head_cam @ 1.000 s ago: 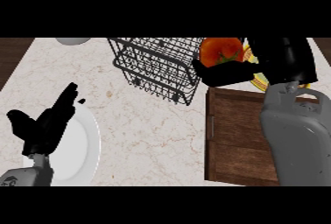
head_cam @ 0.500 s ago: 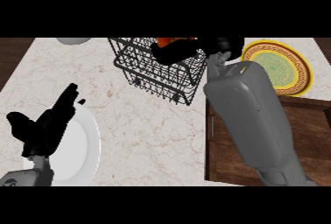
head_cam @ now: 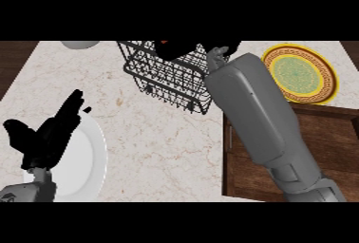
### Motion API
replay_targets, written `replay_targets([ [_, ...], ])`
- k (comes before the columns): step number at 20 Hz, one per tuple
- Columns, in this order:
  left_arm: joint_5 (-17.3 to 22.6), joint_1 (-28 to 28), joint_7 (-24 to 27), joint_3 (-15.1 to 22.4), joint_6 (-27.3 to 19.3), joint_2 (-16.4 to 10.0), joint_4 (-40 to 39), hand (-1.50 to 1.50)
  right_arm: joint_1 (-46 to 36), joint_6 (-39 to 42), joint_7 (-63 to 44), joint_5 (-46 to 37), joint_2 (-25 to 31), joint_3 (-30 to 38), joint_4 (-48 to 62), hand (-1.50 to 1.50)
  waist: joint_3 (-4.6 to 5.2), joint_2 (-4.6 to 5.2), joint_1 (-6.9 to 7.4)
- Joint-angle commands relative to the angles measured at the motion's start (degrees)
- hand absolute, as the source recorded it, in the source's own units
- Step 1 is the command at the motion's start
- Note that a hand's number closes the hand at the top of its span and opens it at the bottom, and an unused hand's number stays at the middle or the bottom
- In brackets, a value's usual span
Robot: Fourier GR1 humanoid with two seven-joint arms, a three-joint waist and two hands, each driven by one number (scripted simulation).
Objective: Pick the tomato from the tray and place it in the tiered basket
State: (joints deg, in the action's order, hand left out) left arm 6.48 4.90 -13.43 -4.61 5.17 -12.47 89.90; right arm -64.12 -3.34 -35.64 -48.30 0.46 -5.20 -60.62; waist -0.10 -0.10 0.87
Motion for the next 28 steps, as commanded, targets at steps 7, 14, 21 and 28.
replay_targets([
  [7, 0.07, -0.44, -0.7, -0.63, 0.01, 0.81, 1.41, 0.0, -4.32, -10.81, 5.75, -2.19, -0.43, 0.74, 15.62, 1.5, 0.12, 0.29, 0.19],
  [14, -2.43, 0.87, 2.24, 1.0, -0.2, 2.11, -2.53, 0.0, -9.1, -25.9, 10.51, 1.26, -0.44, 1.94, 25.49, 1.5, 0.14, 0.63, 1.11],
  [21, -0.24, 0.3, 1.8, -1.22, 2.66, -0.44, -1.02, 0.0, -13.47, -27.91, 17.58, 2.78, -0.31, 5.18, 34.53, -1.5, 0.14, 0.77, 1.28],
  [28, -1.7, 0.55, -1.48, 0.68, 0.2, 1.68, 1.44, 0.0, -14.13, -33.92, 19.49, 12.64, -0.44, 10.04, 34.11, -1.5, 0.09, 0.7, 1.72],
])
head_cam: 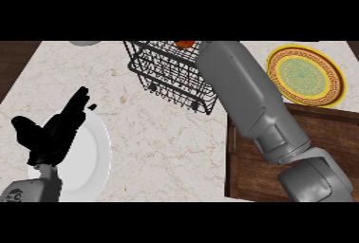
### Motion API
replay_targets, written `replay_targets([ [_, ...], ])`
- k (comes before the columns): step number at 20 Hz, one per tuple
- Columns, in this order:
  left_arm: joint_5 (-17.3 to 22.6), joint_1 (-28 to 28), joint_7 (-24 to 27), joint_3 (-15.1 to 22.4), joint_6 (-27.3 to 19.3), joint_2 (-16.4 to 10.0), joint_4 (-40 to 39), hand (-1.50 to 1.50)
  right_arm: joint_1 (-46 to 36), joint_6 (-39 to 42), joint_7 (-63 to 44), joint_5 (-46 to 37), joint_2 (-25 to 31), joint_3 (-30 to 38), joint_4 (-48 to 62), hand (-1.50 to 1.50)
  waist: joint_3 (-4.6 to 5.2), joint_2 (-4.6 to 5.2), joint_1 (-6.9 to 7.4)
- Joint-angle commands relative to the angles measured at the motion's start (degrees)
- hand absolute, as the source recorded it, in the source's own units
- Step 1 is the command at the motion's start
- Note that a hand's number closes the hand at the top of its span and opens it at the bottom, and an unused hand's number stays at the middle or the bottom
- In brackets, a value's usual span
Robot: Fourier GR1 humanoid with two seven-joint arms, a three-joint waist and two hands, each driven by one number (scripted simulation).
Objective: Pick the tomato from the tray and place it in the tiered basket
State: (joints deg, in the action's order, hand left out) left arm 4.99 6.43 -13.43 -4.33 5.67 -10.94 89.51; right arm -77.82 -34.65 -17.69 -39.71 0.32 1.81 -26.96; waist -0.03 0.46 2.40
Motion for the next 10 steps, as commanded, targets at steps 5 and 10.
replay_targets([
  [5, -0.91, -1.36, 0.5, 0.86, -0.65, 1.41, -0.29, 0.0, -0.27, -3.94, 4.75, 12.8, -0.32, 8.56, -5.3, -1.5, 0.0, -0.07, -0.67],
  [10, -0.49, -2.67, 0.03, 0.37, -0.21, 0.87, 1.59, 0.0, 3.51, -5.12, 11.84, 19.53, 1.94, 15.26, -10.47, -1.5, -0.03, 0.03, -1.19],
])
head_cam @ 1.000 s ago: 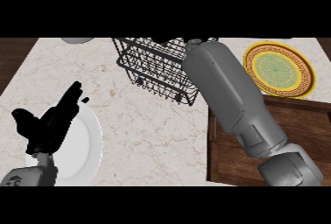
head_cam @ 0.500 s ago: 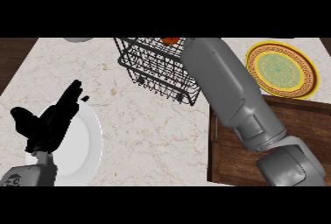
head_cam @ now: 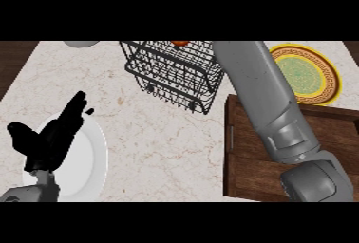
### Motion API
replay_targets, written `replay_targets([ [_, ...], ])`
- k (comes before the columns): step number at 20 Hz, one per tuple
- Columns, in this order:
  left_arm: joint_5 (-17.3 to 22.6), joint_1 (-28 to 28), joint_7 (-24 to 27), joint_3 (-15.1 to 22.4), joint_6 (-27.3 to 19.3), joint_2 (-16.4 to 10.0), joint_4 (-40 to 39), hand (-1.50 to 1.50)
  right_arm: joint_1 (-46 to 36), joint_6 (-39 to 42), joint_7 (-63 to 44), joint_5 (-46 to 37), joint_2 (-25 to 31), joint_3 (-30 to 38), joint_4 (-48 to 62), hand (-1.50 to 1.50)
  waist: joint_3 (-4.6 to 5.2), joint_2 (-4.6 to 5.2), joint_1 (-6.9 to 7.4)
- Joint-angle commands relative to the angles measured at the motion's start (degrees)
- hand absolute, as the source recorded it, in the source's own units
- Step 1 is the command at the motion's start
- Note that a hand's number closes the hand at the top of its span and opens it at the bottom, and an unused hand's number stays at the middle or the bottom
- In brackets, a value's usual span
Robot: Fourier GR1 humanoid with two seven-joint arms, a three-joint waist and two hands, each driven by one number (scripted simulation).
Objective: Pick the tomato from the tray and place it in the tiered basket
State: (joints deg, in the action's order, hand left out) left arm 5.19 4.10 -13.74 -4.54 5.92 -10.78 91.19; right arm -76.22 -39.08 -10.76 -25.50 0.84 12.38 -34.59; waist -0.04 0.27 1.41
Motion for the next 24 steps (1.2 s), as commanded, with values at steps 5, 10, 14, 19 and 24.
replay_targets([
  [5, 0.81, -1.49, 1.3, -2.32, 1.07, -1.4, -0.58, 0.0, 3.66, -1.87, 0.03, 4.57, 6.32, 4.83, -8.42, -1.5, 0.03, -0.48, -1.59],
  [10, 1.18, 0.45, -2.85, -2.36, -0.43, -0.78, 1.07, 0.0, 10.9, 0.46, -3.66, 5.85, 10.42, 4.94, -18.74, -1.5, 0.03, -0.73, -2.42],
  [14, 1.06, -3.14, -2.04, -1.76, 0.19, -0.44, 4.11, 0.0, 18.19, 6.43, -4.79, 8.84, 16.3, 6.42, -27.52, -1.5, 0.01, -0.82, -2.29],
  [19, 0.46, -1.94, 1.5, -2.67, 0.45, -0.27, -0.68, 0.0, 28.8, 13.84, -6.29, 13.39, 22.62, 9.17, -38.73, -1.5, 0.04, -0.74, -2.86],
  [24, -0.97, -1.65, 0.29, -1.45, -0.43, 0.82, -0.23, 0.0, 34.31, 19.89, -10.29, 17.07, 27.76, 11.03, -45.08, -1.5, 0.04, -0.49, -2.02],
])
